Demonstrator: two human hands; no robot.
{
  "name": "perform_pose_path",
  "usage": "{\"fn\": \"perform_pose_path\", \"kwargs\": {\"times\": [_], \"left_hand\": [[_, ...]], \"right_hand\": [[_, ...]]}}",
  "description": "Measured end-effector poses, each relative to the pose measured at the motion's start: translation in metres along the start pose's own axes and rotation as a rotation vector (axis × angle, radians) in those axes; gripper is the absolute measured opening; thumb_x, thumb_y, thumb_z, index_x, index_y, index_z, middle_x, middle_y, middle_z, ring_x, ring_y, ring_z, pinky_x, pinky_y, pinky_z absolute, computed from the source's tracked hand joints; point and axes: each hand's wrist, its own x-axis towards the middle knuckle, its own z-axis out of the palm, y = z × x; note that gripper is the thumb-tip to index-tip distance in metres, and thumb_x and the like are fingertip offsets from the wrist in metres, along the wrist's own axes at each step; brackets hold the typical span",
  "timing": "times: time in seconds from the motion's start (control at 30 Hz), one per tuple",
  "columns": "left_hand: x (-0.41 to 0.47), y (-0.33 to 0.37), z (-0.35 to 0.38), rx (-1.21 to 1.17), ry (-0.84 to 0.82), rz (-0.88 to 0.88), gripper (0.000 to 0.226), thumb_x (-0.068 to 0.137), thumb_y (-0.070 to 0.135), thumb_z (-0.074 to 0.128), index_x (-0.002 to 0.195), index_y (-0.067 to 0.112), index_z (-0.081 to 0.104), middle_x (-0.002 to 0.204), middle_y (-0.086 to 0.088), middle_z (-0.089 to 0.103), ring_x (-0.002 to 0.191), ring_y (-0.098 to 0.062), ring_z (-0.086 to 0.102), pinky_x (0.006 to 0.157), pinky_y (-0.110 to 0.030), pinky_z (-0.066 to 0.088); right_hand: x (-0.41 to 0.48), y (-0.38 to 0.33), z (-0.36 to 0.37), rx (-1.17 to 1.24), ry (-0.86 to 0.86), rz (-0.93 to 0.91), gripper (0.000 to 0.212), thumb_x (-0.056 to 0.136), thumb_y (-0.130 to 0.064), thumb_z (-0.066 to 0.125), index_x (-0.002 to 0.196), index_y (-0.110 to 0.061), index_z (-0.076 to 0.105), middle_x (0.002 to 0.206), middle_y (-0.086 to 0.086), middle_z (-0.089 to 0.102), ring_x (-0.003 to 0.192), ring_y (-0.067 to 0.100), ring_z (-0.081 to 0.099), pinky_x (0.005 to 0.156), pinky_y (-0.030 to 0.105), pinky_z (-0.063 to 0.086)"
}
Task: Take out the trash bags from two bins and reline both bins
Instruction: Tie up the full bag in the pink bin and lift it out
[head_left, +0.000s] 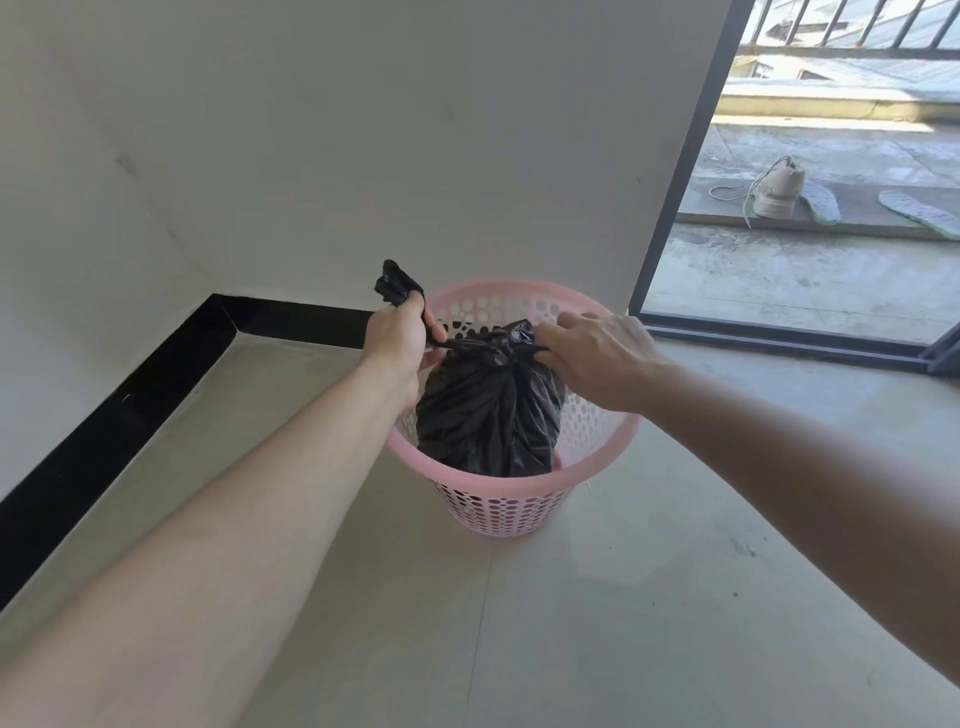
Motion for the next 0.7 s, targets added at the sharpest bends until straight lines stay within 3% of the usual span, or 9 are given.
{"fn": "perform_pose_path", "kwargs": {"times": [0.13, 0.2, 0.3, 0.37, 0.43, 0.5, 0.57, 0.6, 0.7], "left_hand": [[-0.003, -0.004, -0.001, 0.133, -0.065, 0.023, 0.037, 0.099, 0.022, 0.045, 0.063, 0.016, 0.045, 0.05, 0.003, 0.043, 0.048, -0.012, 0.043, 0.055, -0.031, 0.049], [-0.004, -0.003, -0.001, 0.227, -0.054, 0.066, 0.031, 0.098, 0.021, 0.044, 0.068, 0.016, 0.046, 0.054, 0.003, 0.042, 0.05, -0.012, 0.042, 0.054, -0.031, 0.049], [-0.002, -0.002, -0.006, 0.408, -0.085, 0.106, 0.027, 0.099, 0.028, 0.046, 0.077, 0.014, 0.054, 0.068, 0.0, 0.055, 0.07, -0.017, 0.055, 0.066, -0.036, 0.053], [-0.004, 0.001, -0.01, 0.535, -0.22, 0.108, 0.024, 0.094, 0.037, 0.054, 0.095, 0.014, 0.058, 0.09, 0.001, 0.062, 0.093, -0.016, 0.06, 0.08, -0.04, 0.054], [-0.013, 0.003, -0.01, 0.651, -0.422, 0.122, 0.04, 0.086, 0.045, 0.067, 0.114, 0.019, 0.054, 0.108, 0.006, 0.061, 0.106, -0.011, 0.058, 0.09, -0.036, 0.051], [-0.023, 0.0, -0.003, 0.863, -0.561, 0.192, 0.076, 0.073, 0.052, 0.079, 0.133, 0.025, 0.042, 0.126, 0.007, 0.052, 0.123, -0.013, 0.049, 0.103, -0.036, 0.043], [-0.027, -0.008, 0.006, 1.186, -0.514, 0.306, 0.111, 0.061, 0.059, 0.084, 0.146, 0.026, 0.022, 0.139, 0.002, 0.029, 0.136, -0.017, 0.028, 0.115, -0.041, 0.028], [-0.028, -0.012, 0.01, 1.293, -0.447, 0.383, 0.114, 0.06, 0.057, 0.084, 0.147, 0.026, 0.017, 0.138, 0.001, 0.02, 0.137, -0.02, 0.024, 0.115, -0.043, 0.026], [-0.023, -0.016, 0.012, 1.287, -0.307, 0.594, 0.089, 0.067, 0.036, 0.078, 0.135, 0.029, 0.022, 0.13, 0.003, 0.017, 0.123, -0.028, 0.042, 0.103, -0.051, 0.041]], "right_hand": [[-0.006, 0.011, -0.001, -0.098, -0.067, 0.014, 0.031, 0.106, -0.042, 0.03, 0.116, -0.02, 0.049, 0.088, -0.004, 0.054, 0.073, 0.019, 0.056, 0.056, 0.032, 0.037], [-0.004, 0.009, -0.001, -0.02, -0.095, 0.035, 0.026, 0.106, -0.038, 0.033, 0.109, -0.016, 0.046, 0.087, -0.003, 0.048, 0.07, 0.018, 0.05, 0.058, 0.034, 0.037], [-0.005, 0.007, 0.004, 0.24, -0.133, 0.081, 0.022, 0.102, -0.03, 0.036, 0.094, -0.01, 0.041, 0.087, 0.005, 0.048, 0.072, 0.024, 0.048, 0.067, 0.045, 0.044], [-0.008, 0.006, 0.008, 0.351, -0.132, 0.119, 0.022, 0.098, -0.031, 0.035, 0.088, -0.012, 0.04, 0.084, 0.01, 0.055, 0.075, 0.03, 0.052, 0.074, 0.05, 0.046], [-0.011, 0.004, 0.008, 0.44, -0.131, 0.167, 0.018, 0.097, -0.032, 0.036, 0.083, -0.02, 0.037, 0.084, 0.012, 0.063, 0.075, 0.031, 0.056, 0.074, 0.05, 0.047], [-0.011, -0.001, 0.007, 0.524, -0.1, 0.221, 0.018, 0.093, -0.037, 0.035, 0.082, -0.023, 0.037, 0.081, 0.011, 0.068, 0.077, 0.031, 0.06, 0.075, 0.049, 0.048], [-0.006, -0.003, 0.004, 0.576, -0.04, 0.263, 0.026, 0.089, -0.043, 0.031, 0.085, -0.019, 0.04, 0.075, 0.008, 0.068, 0.076, 0.031, 0.062, 0.076, 0.05, 0.049], [-0.003, -0.004, 0.003, 0.59, -0.001, 0.27, 0.029, 0.089, -0.045, 0.031, 0.085, -0.018, 0.039, 0.073, 0.007, 0.067, 0.075, 0.031, 0.061, 0.075, 0.05, 0.049], [0.002, -0.005, -0.005, 0.642, 0.133, 0.264, 0.021, 0.097, -0.037, 0.036, 0.091, -0.016, 0.038, 0.074, 0.004, 0.064, 0.073, 0.029, 0.06, 0.072, 0.046, 0.049]]}}
